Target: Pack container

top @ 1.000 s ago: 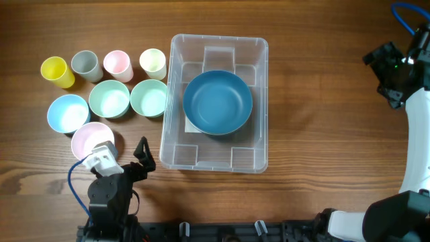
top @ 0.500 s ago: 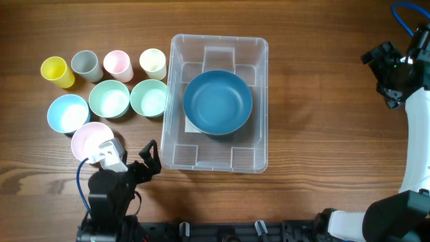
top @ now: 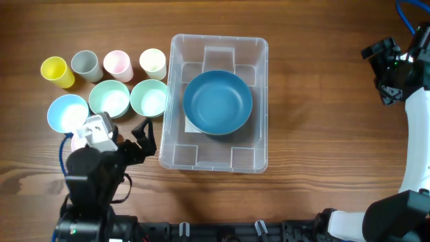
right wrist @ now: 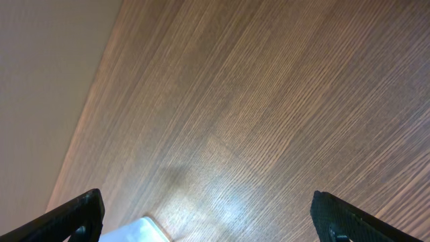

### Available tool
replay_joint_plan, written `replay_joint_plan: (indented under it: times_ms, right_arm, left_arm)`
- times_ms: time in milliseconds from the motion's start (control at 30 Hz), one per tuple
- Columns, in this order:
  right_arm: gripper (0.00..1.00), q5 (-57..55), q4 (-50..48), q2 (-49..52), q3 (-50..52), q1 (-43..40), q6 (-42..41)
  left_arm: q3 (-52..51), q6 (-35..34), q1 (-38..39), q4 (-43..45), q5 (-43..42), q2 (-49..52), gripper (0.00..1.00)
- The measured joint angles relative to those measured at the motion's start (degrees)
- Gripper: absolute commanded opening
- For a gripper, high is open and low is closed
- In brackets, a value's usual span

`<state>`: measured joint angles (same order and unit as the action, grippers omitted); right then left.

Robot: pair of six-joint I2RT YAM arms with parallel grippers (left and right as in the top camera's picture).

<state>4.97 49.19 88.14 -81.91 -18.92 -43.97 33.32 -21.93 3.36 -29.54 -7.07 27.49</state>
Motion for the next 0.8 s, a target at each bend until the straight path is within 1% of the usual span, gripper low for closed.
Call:
replay_joint_plan:
  times_ms: [67,167,233,267,300,367,400,433,467,567,667,733,800]
  right_arm:
    - [1.00,0.2,0.0,0.0,0.0,0.0,0.0]
    - [1.00,0.2,-0.1,0.0,0.0,0.0,0.0]
    - [1.00,0.2,0.0,0.0,0.0,0.0,0.0]
    - [1.00,0.2,-0.1,0.0,0.0,0.0,0.0]
    - [1.00,0.2,0.0,0.0,0.0,0.0,0.0]
    - [1.00,0.2,0.0,0.0,0.0,0.0,-0.2]
    - [1.00,0.2,-0.1,0.0,0.0,0.0,-0.2]
    - [1.00,0.2,-0.1,0.0,0.0,0.0,-0.2]
    - [1.00,0.2,-0.1,0.0,0.0,0.0,-0.2]
    - [1.00,0.2,0.0,0.0,0.0,0.0,-0.4]
    - [1.00,0.2,0.0,0.0,0.0,0.0,-0.4]
    - [1.00,0.2,0.0,0.0,0.0,0.0,-0.4]
    - [1.00,0.2,0.0,0.0,0.0,0.0,-0.4]
  left_arm:
    - [3.0,1.6,0.0,1.9,-2.4,0.3,1.00]
    - [8.0,2.8,0.0,1.2,-8.0,3.4,1.00]
    - [12.0,3.7,0.0,-1.3,-12.3,8.0,1.00]
    - [15.2,4.3,0.0,-4.0,-14.6,12.0,1.00]
    - [17.0,4.9,0.0,-4.5,-15.8,14.9,1.00]
    - [24.1,6.8,0.7,-9.8,-18.3,24.5,1.00]
    - [26.1,7.6,1.2,-10.3,-18.9,27.3,1.00]
    - [30.5,8.8,2.6,-13.6,-19.6,33.3,0.99]
    - [33.6,9.7,4.1,-15.1,-20.0,37.6,1.00]
    - [39.2,11.6,9.0,-16.6,-20.7,47.4,1.00]
    - [40.6,12.8,15.3,-17.2,-20.4,54.8,1.00]
    - [40.6,13.2,19.1,-18.3,-18.7,58.1,1.00]
    - [40.6,13.5,22.5,-19.6,-16.3,60.3,0.96]
